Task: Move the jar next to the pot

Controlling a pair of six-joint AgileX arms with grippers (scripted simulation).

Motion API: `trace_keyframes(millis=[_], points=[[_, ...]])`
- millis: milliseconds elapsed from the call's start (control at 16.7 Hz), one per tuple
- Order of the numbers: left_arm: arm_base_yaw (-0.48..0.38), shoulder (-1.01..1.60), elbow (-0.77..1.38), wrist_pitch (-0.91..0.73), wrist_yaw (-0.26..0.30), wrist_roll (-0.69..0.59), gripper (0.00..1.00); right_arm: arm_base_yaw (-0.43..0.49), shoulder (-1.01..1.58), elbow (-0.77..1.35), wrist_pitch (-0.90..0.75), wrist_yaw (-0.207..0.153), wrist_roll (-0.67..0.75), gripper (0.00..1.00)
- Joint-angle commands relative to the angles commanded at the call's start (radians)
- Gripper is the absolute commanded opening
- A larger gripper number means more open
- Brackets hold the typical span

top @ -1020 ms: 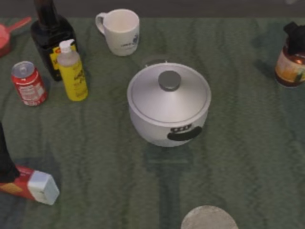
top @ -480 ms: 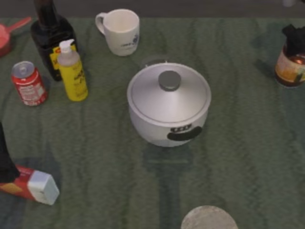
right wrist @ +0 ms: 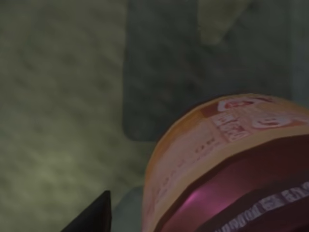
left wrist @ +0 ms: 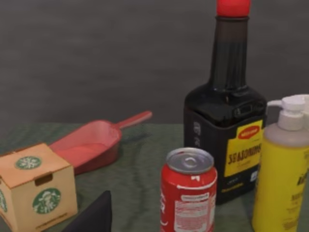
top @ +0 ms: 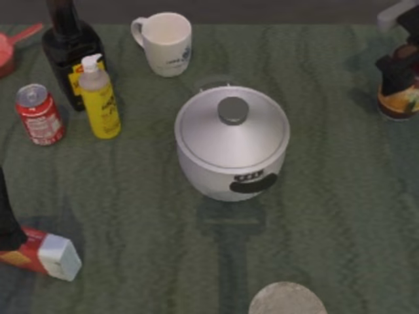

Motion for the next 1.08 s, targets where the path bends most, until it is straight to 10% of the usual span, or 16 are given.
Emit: trace_keyframes(millis=[180,960,1080], points=[[0.0,0.0,0.0,0.0,0.0,0.0,1.0,0.0,0.0,0.0,0.0,0.0,0.0,1.0],[0.0,0.0,0.0,0.0,0.0,0.0,1.0,0.0,0.0,0.0,0.0,0.0,0.0,0.02],[0.0,0.0,0.0,0.0,0.0,0.0,1.0,0.0,0.0,0.0,0.0,0.0,0.0,0.0]])
